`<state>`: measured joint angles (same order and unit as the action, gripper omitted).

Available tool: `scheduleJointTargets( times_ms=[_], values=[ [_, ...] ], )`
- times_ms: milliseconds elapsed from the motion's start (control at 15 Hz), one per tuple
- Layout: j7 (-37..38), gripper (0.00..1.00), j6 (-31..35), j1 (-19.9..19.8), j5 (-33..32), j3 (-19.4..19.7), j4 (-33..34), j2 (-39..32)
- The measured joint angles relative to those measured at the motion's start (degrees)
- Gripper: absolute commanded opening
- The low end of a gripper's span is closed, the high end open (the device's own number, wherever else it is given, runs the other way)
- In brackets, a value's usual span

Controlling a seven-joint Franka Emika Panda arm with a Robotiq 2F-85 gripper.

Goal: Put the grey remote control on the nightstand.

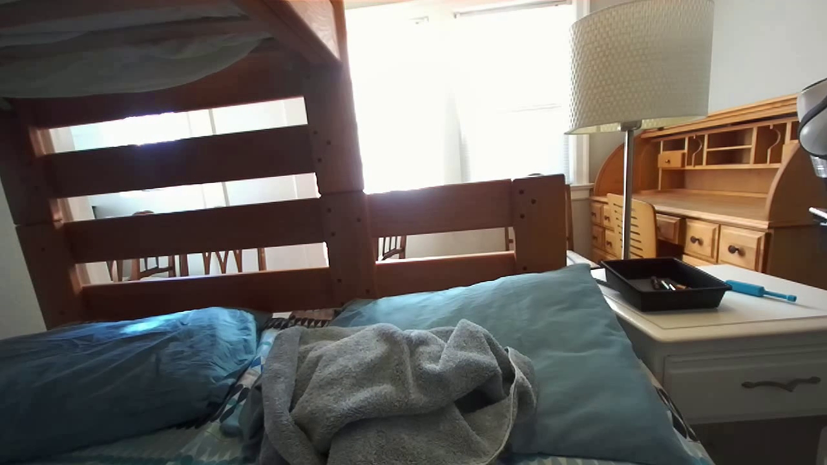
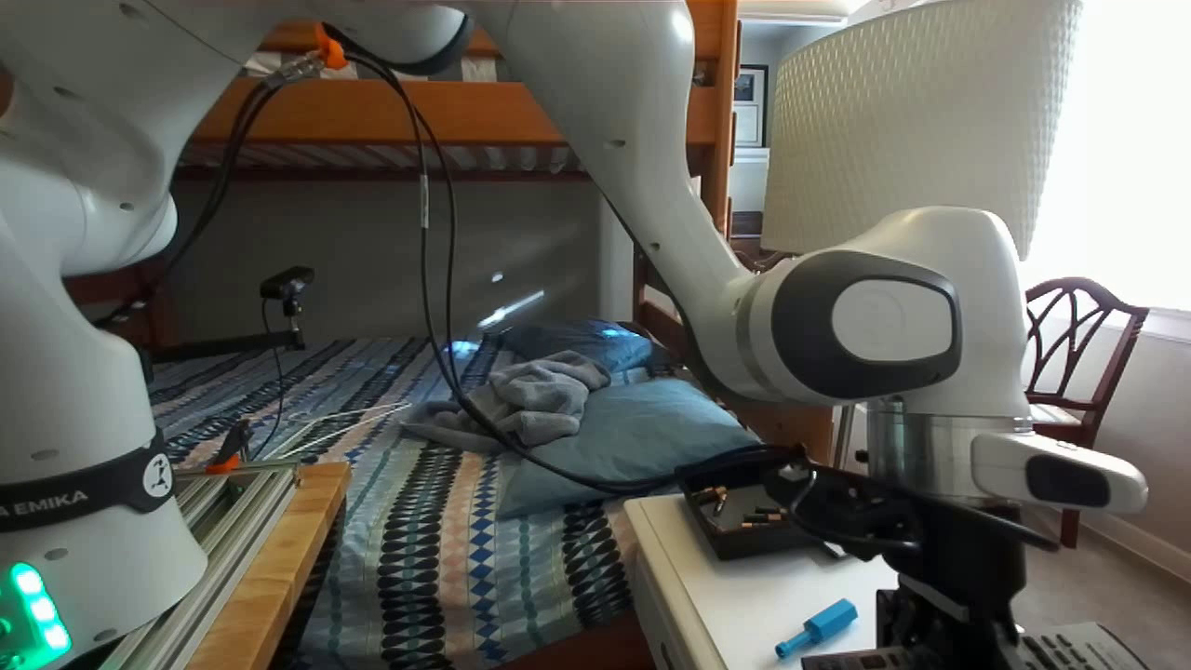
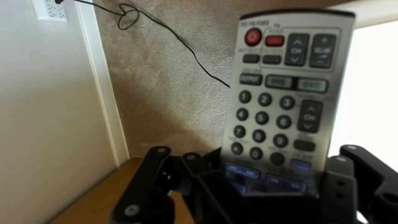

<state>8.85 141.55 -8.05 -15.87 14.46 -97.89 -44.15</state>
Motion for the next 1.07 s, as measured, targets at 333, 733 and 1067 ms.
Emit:
scheduleJointTargets(
  times_ms=[333, 733, 1067],
  values=[
    [-4.14, 0.00, 0.22, 1.87, -0.39, -0.67, 8.56, -6.54],
    [-7.86, 0.00, -0.16, 1.45, -0.07, -2.80, 12.12, -9.43],
    [-9.90, 0.00, -0.33, 1.54, -0.20, -2.80, 12.20, -9.74]
  ],
)
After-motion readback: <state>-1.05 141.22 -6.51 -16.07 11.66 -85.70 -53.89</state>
